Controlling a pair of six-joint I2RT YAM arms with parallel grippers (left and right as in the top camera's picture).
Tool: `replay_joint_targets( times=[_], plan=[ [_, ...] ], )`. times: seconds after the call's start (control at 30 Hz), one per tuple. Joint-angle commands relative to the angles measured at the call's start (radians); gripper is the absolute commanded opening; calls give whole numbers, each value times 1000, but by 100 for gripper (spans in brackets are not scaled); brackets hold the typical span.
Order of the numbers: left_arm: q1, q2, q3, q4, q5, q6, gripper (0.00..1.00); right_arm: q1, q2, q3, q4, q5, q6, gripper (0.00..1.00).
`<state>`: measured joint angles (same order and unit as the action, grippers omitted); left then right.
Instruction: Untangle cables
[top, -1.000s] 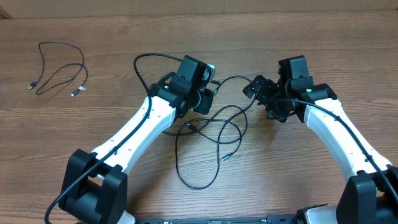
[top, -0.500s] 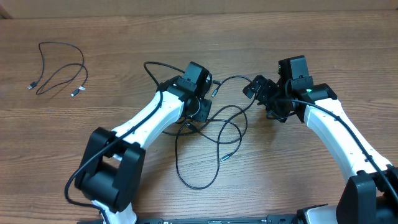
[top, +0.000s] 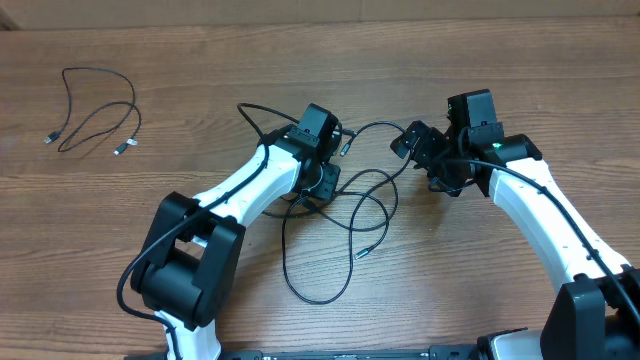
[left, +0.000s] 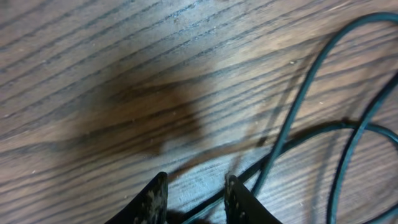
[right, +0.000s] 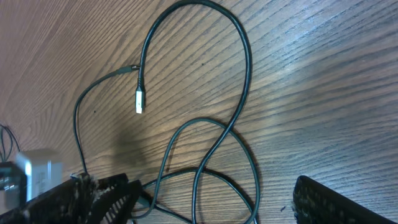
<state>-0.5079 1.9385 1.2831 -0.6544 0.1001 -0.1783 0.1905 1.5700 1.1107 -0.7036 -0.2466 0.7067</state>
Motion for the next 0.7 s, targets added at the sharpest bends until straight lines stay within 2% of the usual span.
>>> replay_joint_targets(
  times=[0.0,0.23,0.43,0.5,0.63,0.67],
  plan=[
    [5,37,10,11,-7,-2,32,0,-20,1,3,11,-1,100],
    [5,38,9,8,-7,-2,33,0,-20,1,3,10,0,100],
    [5,38,9,-1,-7,-2,30,0,-20,1,3,10,-1,100],
    [5,37,11,2,-6,-2,26,0,-20,1,3,10,0,100],
    [5,34,33,-12,-3,-2,6,0,-20,1,3,10,0,100],
    [5,34,42,-19,-3,-2,4,0,-20,1,3,10,-1,100]
  ],
)
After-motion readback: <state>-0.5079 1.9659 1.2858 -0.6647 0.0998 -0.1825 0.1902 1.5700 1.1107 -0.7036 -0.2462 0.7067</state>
